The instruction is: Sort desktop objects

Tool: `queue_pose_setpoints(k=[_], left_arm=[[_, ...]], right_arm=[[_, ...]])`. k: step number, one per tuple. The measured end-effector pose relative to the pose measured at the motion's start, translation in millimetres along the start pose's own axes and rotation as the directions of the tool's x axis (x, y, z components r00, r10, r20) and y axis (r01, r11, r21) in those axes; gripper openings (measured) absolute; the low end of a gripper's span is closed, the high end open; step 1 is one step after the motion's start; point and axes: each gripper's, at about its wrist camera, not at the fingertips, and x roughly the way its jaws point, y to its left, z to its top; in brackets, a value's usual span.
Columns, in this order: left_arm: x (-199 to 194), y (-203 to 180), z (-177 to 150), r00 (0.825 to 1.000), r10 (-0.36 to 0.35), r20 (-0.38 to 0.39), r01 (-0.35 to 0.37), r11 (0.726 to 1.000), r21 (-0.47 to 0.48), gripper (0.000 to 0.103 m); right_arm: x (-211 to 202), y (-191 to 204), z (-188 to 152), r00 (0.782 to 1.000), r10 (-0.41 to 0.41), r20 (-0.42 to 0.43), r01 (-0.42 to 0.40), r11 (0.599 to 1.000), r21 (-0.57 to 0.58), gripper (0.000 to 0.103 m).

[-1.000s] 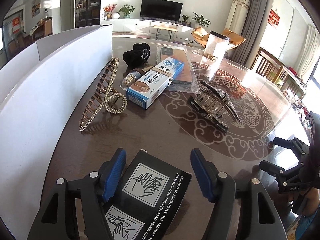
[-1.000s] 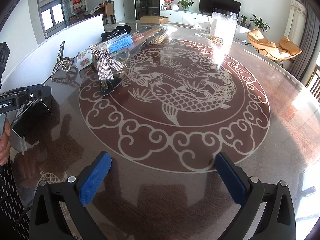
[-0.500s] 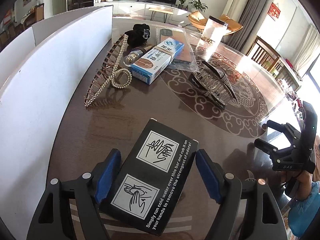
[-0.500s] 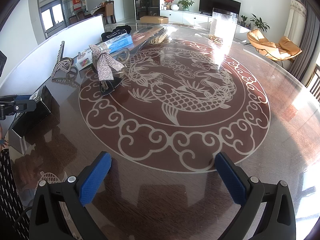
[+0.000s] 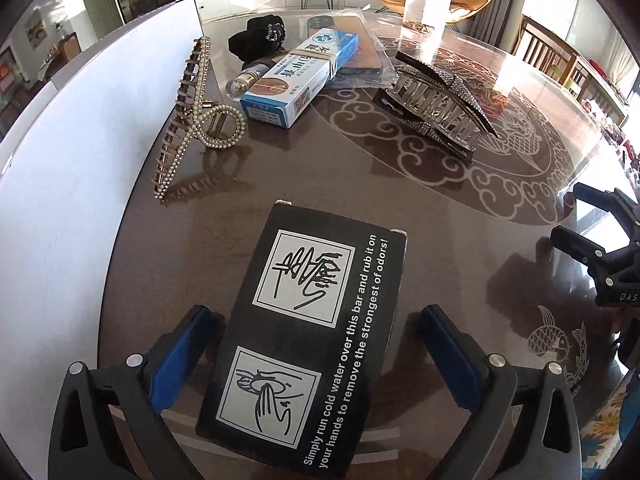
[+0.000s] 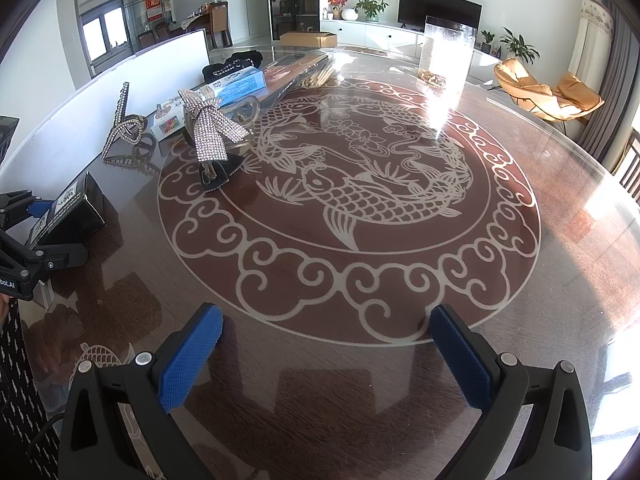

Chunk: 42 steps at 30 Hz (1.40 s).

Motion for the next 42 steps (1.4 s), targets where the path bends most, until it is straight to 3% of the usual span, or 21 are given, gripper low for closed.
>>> queue_pose_setpoints(k=[38,42], left_arm=[[2.7,-0.1,1.2,1.000,0.008,0.008,-0.008,1.000,-0.018,0.103],[2.4,-0.2,1.5,1.000,0.008,0.009,-0.008,1.000,-0.019,0.103]], right_arm=[[0.3,-0.3,0.5,1.000,0.000,0.000,0.000,1.000,-0.001,0.103],[10.8,5.7,16.3,0.999,0.045,-0.013,-0.046,0.997,-0.061,0.103]])
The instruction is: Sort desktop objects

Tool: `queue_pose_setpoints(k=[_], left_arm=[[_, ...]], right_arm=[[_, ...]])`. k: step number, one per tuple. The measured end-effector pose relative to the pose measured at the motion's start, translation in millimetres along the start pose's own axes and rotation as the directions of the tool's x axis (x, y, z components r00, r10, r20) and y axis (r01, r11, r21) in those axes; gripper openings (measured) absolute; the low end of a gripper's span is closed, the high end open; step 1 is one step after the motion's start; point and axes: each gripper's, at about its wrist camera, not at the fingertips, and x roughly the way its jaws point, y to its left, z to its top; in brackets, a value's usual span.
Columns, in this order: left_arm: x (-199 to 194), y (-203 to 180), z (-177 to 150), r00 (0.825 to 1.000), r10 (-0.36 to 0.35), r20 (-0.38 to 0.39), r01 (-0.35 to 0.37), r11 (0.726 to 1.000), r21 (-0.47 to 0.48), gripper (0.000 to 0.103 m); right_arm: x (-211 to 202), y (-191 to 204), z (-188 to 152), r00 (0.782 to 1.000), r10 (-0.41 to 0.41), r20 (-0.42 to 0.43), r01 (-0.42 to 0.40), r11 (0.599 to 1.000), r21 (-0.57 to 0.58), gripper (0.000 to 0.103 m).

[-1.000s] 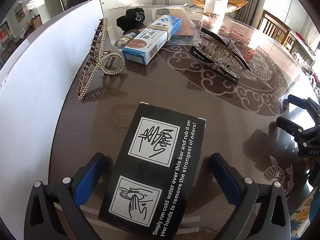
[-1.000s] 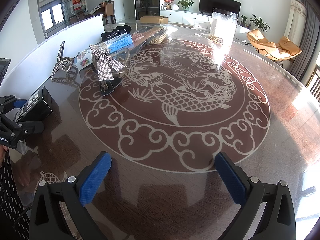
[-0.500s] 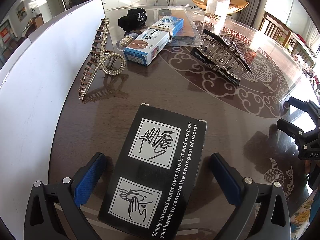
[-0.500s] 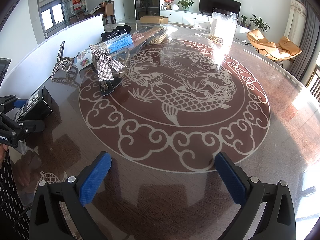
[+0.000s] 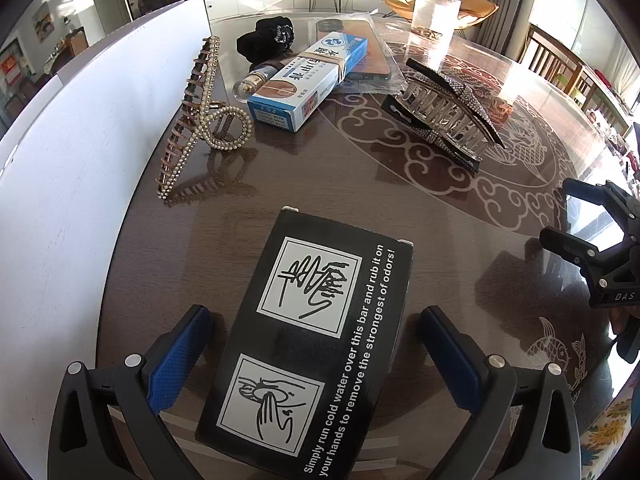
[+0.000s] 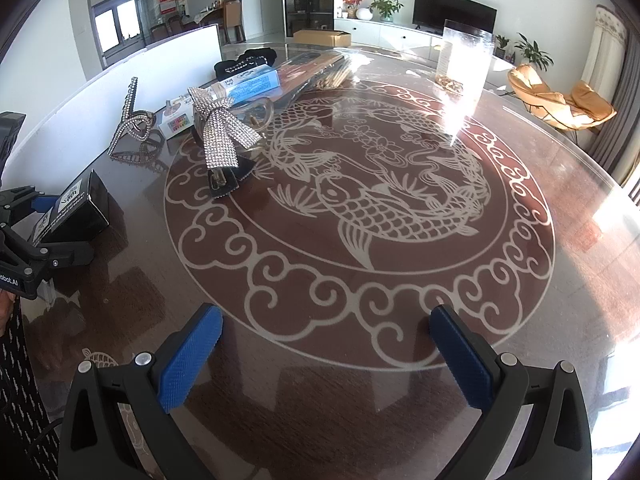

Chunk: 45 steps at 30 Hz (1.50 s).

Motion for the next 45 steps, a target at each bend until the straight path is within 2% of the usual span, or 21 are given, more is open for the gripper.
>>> queue_pose_setpoints(k=[9,15,45], left_arm=[[-0.2,0.0,-0.4,1.000,0.000,0.000,0.000,1.000,0.000,0.103],[-0.1,-0.1,-0.6,1.000,0.000,0.000,0.000,1.000,0.000,0.103],[0.0,0.3,-0.5,1.000,-0.001,0.001,0.001,1.000,-0.001,0.103]], right_arm=[[52.3,44.0,71.4,0.994,0.111,0.004,-0.109,0.982,-0.156,0.103],[77.0,57.0,104.9,0.996,0.094,0.006,-0.092,0.987,-0.132,0.103],[80.2,59.3,109.2,0.996,0.091,0.006,-0.090,0.988,-0.127,0.103]])
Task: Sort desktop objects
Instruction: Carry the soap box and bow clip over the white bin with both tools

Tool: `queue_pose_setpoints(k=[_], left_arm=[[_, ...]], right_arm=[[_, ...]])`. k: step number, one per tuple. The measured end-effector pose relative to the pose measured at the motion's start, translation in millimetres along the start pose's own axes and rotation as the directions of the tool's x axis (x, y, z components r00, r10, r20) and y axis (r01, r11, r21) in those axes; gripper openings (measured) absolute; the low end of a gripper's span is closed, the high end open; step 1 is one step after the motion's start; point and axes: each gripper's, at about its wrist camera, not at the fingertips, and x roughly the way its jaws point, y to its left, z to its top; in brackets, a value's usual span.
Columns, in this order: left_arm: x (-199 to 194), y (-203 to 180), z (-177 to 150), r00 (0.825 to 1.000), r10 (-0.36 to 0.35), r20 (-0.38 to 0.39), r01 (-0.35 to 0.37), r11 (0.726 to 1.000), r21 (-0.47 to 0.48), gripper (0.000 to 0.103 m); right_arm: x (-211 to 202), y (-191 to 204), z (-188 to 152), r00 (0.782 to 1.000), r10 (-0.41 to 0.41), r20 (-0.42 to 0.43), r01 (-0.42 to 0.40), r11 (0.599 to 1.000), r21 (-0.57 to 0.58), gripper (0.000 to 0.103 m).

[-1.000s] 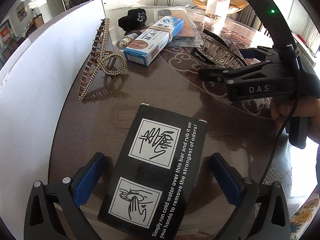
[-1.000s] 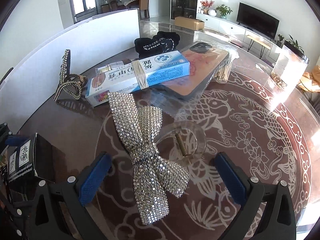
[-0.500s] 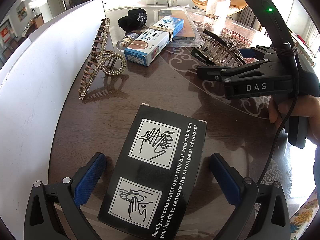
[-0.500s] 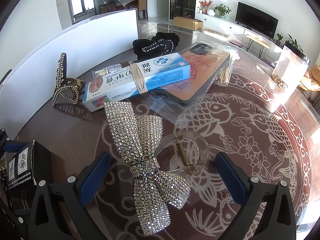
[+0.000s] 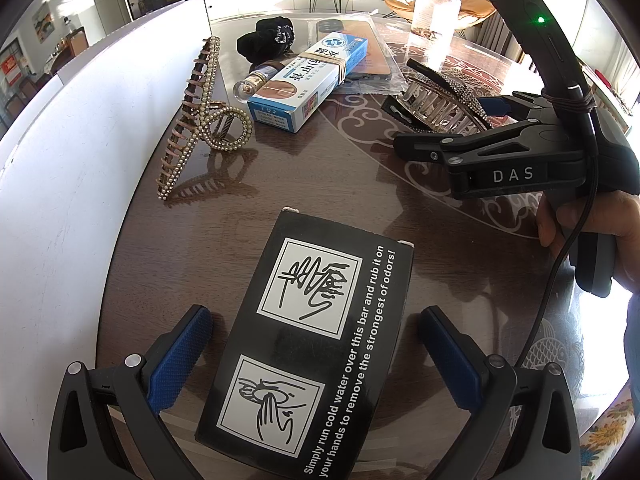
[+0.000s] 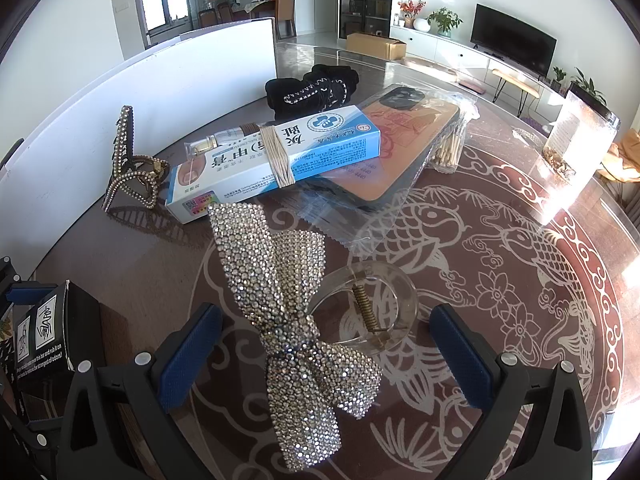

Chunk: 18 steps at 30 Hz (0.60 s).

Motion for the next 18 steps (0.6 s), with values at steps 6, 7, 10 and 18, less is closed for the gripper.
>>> queue_pose_setpoints(k=[6,7,10,18], left_arm=[[0.1,0.0,-0.1,1.000,0.000,0.000,0.000,1.000,0.000,0.103],[0.1,-0.1,-0.1,1.000,0.000,0.000,0.000,1.000,0.000,0.103],[0.1,-0.1,-0.1,1.000,0.000,0.000,0.000,1.000,0.000,0.103],[-1.7,-1.8,-2.5,1.000,0.011,-0.007,-0.011,1.000,-0.010,0.103]], right_arm=[[-0.3,0.1,-0.2,1.000,0.000,0.000,0.000,1.000,0.000,0.103],[-0.2,0.0,-0.1,1.000,0.000,0.000,0.000,1.000,0.000,0.103],[-0.4,0.1,-0.2,1.000,0.000,0.000,0.000,1.000,0.000,0.103],[-0.4,0.2,-0.2,1.000,0.000,0.000,0.000,1.000,0.000,0.103]])
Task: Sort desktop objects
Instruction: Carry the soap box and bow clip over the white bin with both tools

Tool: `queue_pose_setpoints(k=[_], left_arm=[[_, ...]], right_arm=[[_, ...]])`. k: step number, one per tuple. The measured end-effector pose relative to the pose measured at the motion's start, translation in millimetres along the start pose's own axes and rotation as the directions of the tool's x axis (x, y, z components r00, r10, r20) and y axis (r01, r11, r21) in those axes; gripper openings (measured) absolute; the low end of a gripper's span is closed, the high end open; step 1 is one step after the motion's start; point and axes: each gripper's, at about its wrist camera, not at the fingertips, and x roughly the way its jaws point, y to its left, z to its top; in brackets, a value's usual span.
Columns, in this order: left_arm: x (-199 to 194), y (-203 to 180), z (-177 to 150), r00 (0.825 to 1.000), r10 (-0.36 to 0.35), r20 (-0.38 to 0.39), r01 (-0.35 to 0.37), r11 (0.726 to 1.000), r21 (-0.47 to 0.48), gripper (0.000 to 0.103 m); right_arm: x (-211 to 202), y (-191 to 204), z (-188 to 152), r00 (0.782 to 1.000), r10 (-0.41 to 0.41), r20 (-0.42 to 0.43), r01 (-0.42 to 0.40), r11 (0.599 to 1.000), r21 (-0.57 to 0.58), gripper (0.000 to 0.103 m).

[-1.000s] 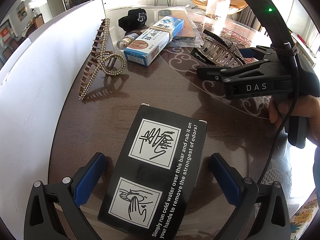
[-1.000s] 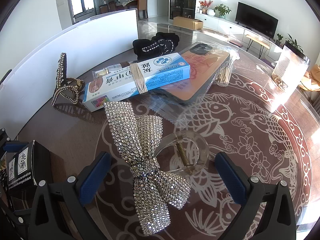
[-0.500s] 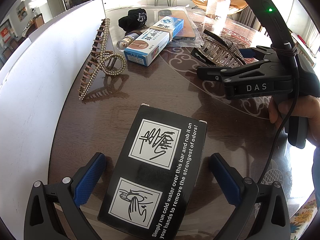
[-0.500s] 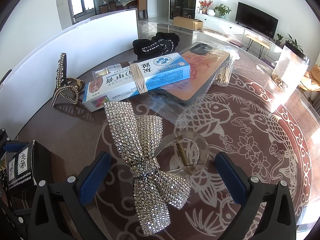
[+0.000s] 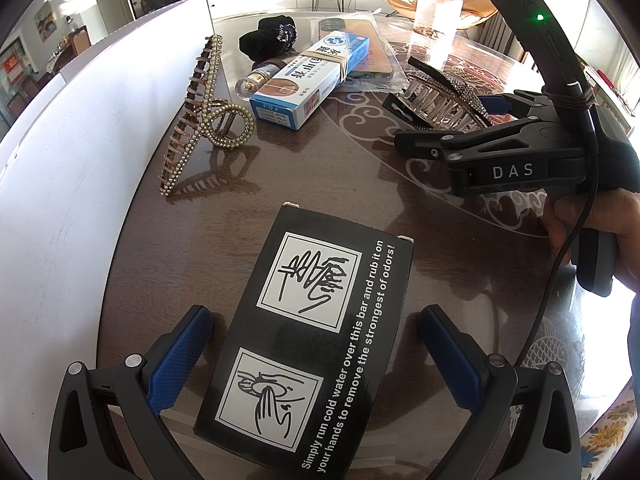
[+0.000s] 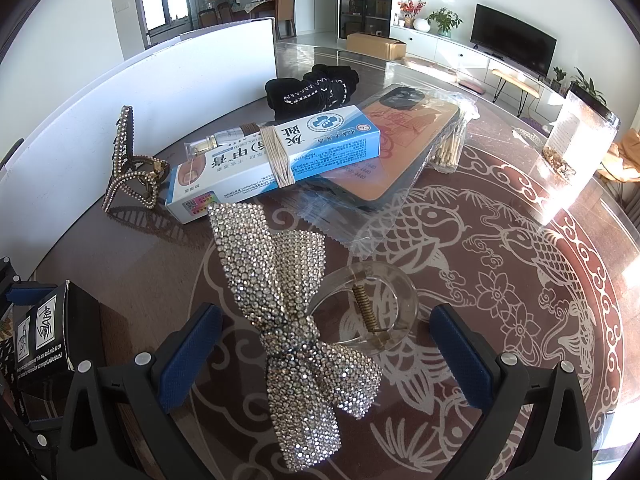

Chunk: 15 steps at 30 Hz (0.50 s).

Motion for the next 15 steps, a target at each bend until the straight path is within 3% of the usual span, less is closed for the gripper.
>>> queue_pose_setpoints(k=[1,2,3,4,5,8,15], left_arm=[[-1.0,-0.9,-1.1,1.000,0.003,-0.002,-0.003,1.000,0.000,0.102],[-3.9,-2.7,-2.2,1.000,-0.005,0.006,0.005,1.000,0.006,0.097],[-8.1,-4.9,-3.3,1.000,-0.010,0.021,0.010,1.000,0.018,0.080],[-12.6,-5.4,-4.9,0.999,-0.012,0.036,0.012,1.000,0.016,0.061],[-16.3,-4.8,-6.9,0.999,-0.028,0.040,0.028,1.000,0.004,0.058],[-25.5,-6.0,-15.6,0.997,-0.055,0.048,0.057,0.998,-0.031,0.058],[-71.4,-0.8,-52.7,0.973,-0.118,0.200,0.155,0.972,-0.176,0.058]], right_arm=[[0.0,-0.1,0.0,1.000,0.001,0.000,-0.001,1.000,0.000,0.103],[-1.3,0.2,-0.4,1.000,-0.001,0.004,0.001,1.000,0.006,0.096],[-5.0,0.4,-0.6,1.000,0.000,0.021,0.000,1.000,0.007,0.085],[-10.1,1.1,-1.8,0.999,0.004,0.044,-0.005,1.000,0.012,0.057],[-14.1,0.0,-4.0,0.999,0.006,0.047,-0.008,0.999,0.034,0.053],[-28.4,-4.0,-18.8,0.997,0.047,0.064,-0.053,0.994,0.098,0.051],[-81.8,0.4,-66.8,0.990,0.093,0.110,-0.107,0.986,0.130,0.051]])
